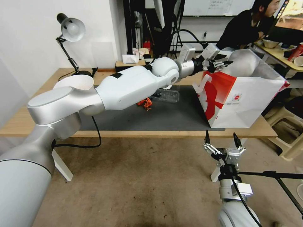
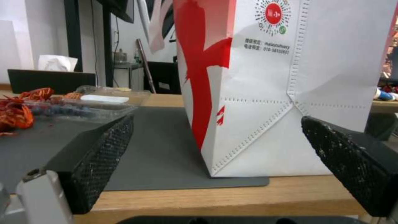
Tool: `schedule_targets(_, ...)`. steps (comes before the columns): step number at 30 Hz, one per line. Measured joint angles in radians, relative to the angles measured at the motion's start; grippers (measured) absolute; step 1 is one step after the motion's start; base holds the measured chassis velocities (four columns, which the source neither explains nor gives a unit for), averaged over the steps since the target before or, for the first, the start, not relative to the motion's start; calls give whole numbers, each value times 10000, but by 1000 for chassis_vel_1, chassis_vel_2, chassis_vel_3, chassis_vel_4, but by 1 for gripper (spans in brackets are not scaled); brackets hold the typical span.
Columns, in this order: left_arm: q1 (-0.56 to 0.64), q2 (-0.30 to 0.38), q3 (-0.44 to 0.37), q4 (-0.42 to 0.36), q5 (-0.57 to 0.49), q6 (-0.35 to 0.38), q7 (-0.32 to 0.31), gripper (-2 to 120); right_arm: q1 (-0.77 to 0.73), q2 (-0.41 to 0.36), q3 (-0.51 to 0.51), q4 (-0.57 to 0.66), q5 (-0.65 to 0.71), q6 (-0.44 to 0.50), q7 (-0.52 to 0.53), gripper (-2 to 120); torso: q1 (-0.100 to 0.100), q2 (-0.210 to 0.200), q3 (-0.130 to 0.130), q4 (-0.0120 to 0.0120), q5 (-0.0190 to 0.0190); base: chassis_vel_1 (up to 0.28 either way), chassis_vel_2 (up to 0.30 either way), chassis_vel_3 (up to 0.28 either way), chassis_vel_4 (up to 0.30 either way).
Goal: Pick up the trash from the table and place it into the takeout bag.
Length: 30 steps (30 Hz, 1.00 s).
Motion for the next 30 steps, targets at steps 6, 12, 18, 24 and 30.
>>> schedule_targets(6,371,206,-761,-251,-101,-160,-338,73,5,1,10,-2,4,-4,5,100,0,0,0,-1,-1,0,0,0,0)
schedule_targets(12,987,957,-1826,-921,-201,-198,-849,95,40,5,10,2,5,-46,5,100,0,0,0,2,-3,0,0,0,0)
schedule_targets(18,1818,1661,-2642,-1404,-193,-151,-1169,100,9,31,-1,81,-8,-101,5,100,0,0,0,1,-3,0,0,0,0)
schedule_targets(24,3110,2469,-3598,-1924,217,-4,-1797,100,-65,15,29,155,-21,-136,7,100,0,0,0,-1,-2,0,0,0,0)
schedule_targets(30,4122,3396,-4373,-2574,580,77,-2101,100,-98,-15,38,168,-23,-145,9,100,0,0,0,2,-5,0,0,0,0)
